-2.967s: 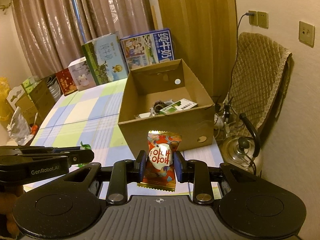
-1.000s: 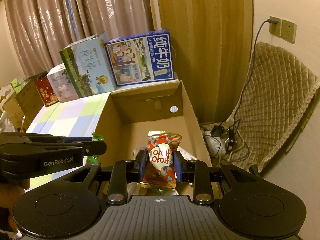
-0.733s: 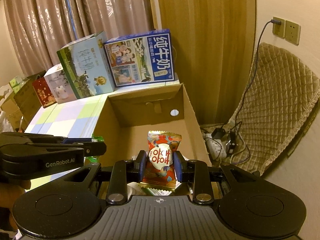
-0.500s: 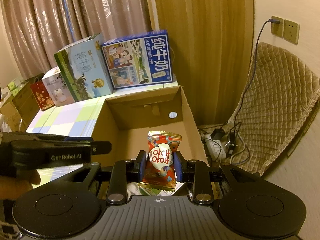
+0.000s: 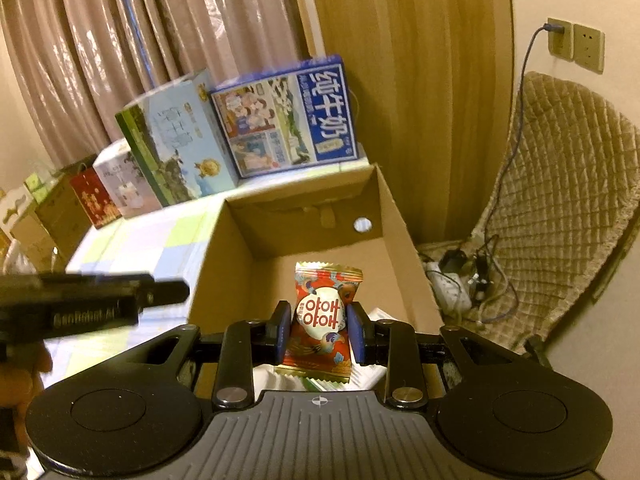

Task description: Organize objects

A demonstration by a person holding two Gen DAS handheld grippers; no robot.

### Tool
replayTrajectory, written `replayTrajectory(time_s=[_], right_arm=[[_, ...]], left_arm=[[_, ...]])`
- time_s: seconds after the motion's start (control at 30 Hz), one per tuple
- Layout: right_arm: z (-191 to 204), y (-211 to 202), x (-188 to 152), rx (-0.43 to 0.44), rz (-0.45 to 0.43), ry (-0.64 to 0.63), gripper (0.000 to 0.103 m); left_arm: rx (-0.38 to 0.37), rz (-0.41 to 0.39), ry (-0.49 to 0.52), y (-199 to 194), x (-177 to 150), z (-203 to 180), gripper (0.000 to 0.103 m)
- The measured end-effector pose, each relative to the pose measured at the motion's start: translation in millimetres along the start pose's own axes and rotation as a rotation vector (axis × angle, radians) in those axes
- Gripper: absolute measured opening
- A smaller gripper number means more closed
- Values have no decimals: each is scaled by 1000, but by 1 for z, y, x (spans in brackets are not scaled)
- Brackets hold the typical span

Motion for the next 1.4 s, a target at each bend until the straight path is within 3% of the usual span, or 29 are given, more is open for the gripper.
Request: replayTrajectory(time_s=[0.03, 0.07, 0.1, 0.33, 0.6, 0.8, 0.97, 1.4], right_arm=[[0, 1, 3, 25, -15, 17, 31], [-2, 2, 6, 49, -28, 42, 48], [-4, 3, 8, 61, -35, 70, 55], [-13, -19, 3, 38, -61, 101, 60], [-19, -63, -31, 5, -54, 140, 84], [-17, -101, -56, -19, -56, 130, 93], [-12, -133, -72, -45, -68, 96, 101], [-3, -188, -107, -79, -81, 18, 101]], left_arm=[[5, -3, 0, -3, -1, 1, 37], [8, -6, 0, -5, -1, 1, 38], [13, -10, -3, -7, -2, 3, 40], [27, -17, -37, -23, -14, 14, 47], [50, -49, -49, -57, -39, 5, 88], [66, -69, -53, -86, -64, -13, 102], [82, -91, -38, -111, -82, -31, 102], [114, -107, -69, -162, -119, -64, 102]])
Point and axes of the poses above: each gripper's, at about its wrist camera, not at the fingertips, and y roughly the way its jaws point, z to its left, x to its top, the point moved 1 cm from there along y, roughly the way its jaws point, and after that the axes turned 10 degrees about -x, right-handed, at the moved point
